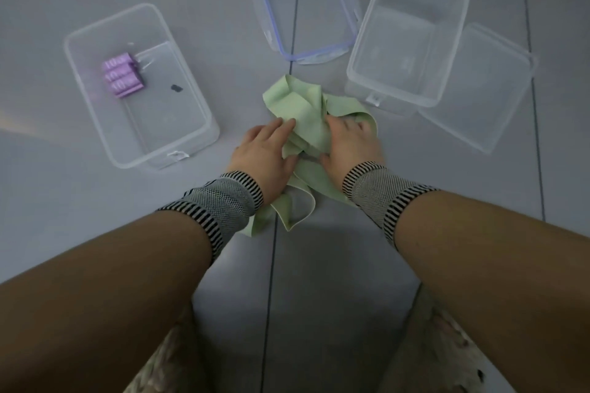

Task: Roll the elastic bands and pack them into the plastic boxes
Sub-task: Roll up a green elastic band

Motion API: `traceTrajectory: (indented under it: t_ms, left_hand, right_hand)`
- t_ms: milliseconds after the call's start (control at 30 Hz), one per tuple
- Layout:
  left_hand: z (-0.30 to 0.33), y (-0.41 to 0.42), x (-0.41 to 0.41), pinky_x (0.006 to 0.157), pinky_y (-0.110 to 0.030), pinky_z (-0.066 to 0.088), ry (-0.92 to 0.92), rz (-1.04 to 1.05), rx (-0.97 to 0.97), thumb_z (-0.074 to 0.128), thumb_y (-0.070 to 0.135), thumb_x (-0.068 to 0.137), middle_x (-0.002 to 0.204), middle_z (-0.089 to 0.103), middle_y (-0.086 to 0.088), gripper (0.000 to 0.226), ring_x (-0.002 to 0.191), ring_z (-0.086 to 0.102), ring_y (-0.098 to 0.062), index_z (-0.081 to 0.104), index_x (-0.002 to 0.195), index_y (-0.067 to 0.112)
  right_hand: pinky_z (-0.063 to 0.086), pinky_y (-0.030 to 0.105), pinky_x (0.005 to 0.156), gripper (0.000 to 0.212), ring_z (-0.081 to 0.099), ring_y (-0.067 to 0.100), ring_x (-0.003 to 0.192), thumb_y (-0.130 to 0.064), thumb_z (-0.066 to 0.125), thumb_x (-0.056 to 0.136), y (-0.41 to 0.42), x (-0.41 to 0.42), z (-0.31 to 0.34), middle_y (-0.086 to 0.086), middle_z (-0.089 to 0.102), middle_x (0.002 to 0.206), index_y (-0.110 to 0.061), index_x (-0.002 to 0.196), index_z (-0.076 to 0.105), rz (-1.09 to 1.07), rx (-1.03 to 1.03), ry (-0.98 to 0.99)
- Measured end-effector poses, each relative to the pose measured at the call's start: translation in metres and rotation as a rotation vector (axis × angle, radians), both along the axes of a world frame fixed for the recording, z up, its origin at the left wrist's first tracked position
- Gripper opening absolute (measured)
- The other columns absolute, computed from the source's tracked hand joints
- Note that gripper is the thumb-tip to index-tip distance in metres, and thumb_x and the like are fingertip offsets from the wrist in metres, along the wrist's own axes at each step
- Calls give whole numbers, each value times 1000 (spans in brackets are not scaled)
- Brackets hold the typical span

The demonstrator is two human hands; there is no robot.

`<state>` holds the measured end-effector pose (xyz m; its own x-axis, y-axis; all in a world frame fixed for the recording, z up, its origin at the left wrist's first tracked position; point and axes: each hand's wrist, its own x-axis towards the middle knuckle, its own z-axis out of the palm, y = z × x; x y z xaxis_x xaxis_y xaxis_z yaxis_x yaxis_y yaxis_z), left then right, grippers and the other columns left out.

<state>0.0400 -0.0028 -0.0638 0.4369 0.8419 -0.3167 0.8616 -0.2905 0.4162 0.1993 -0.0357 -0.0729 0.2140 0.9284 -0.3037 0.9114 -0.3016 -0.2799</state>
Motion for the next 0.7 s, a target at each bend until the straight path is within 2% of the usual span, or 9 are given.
traceTrajectory:
  t_ms: [67, 233, 300, 400, 533, 700]
  left_hand:
    - [1, -5, -4, 113, -37, 24, -26, 36, 11, 47, 37, 93, 153, 28, 5, 59, 137, 24, -22, 25, 147, 29]
    - [11, -12, -7, 111, -32, 22, -107, 83, 79, 53, 29, 91, 151, 32, 2, 59, 135, 28, -25, 29, 145, 27]
    - [19, -9, -5, 111, -31, 21, -148, 83, 106, 56, 29, 90, 151, 32, 0, 60, 135, 29, -26, 31, 145, 25]
    - [40, -2, -2, 112, -31, 20, -199, 82, 142, 59, 30, 88, 151, 32, -1, 63, 135, 29, -26, 33, 144, 25]
    - [84, 5, 0, 114, -33, 22, -223, 37, 190, 63, 33, 85, 151, 32, 2, 64, 136, 28, -25, 36, 143, 26]
    - [158, 9, -5, 110, -27, 21, -238, 11, 285, 66, 36, 83, 141, 47, 3, 50, 132, 32, -22, 54, 130, 24]
  right_hand:
    - [33, 36, 104, 49, 40, 29, 123, -25, 56, 88, -4, 3, 3, 5, 51, 132, -20, 135, 43, -35, 62, 25]
    - [46, 38, 93, 40, 55, 24, 109, -22, 62, 83, -9, 6, 16, 2, 62, 114, -21, 121, 54, -236, 223, 301]
    - [47, 34, 89, 39, 57, 19, 102, -25, 65, 82, -8, 5, 29, -2, 63, 108, -23, 119, 55, -234, 263, 355]
    - [42, 20, 80, 36, 55, 6, 86, -29, 68, 83, -7, 2, 62, -13, 60, 97, -25, 117, 58, -204, 290, 428]
    - [51, 26, 81, 29, 60, 6, 78, -31, 68, 81, -4, -4, 114, -14, 64, 91, -30, 109, 62, -179, 343, 518]
    - [49, 18, 77, 29, 58, -1, 73, -31, 69, 81, -7, -10, 193, -16, 62, 88, -29, 109, 63, -142, 420, 522]
